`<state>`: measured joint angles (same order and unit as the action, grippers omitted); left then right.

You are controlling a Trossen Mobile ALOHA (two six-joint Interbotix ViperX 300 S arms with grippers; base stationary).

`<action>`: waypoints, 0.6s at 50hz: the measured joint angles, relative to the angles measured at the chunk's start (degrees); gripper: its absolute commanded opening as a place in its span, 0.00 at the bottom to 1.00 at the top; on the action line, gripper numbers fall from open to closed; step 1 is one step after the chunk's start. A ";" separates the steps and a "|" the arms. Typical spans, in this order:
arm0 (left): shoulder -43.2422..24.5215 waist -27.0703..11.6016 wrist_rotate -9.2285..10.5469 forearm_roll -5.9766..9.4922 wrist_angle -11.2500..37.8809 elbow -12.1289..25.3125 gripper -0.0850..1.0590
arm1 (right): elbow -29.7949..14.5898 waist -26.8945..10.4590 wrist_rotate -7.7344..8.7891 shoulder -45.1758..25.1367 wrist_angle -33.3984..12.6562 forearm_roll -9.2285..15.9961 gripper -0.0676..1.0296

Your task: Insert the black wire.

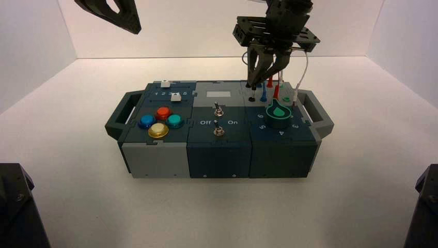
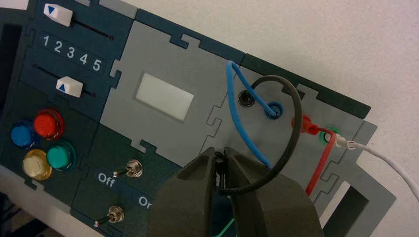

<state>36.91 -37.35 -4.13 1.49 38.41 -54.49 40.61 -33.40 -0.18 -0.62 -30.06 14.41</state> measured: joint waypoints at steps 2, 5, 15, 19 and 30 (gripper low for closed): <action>0.00 0.09 0.00 -0.09 0.00 0.00 0.05 | 0.00 -0.09 0.00 -0.09 0.00 0.00 0.04; -0.09 0.09 0.00 0.00 0.00 0.00 0.05 | 0.00 -0.09 -0.09 -0.26 0.09 0.09 0.04; 0.00 0.00 0.00 0.00 0.00 0.00 0.05 | 0.00 -0.18 -0.09 -0.88 0.62 0.26 0.04; 0.00 0.00 0.00 0.00 -0.09 0.00 0.05 | -0.09 -0.18 -0.09 -1.05 0.70 0.35 0.04; 0.00 0.09 -0.09 -0.09 0.00 0.00 0.05 | 0.00 -0.18 -0.09 -1.05 0.97 0.44 0.04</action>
<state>36.91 -37.27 -4.22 1.41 38.41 -54.49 40.61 -33.57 -0.26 -1.67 -29.09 14.85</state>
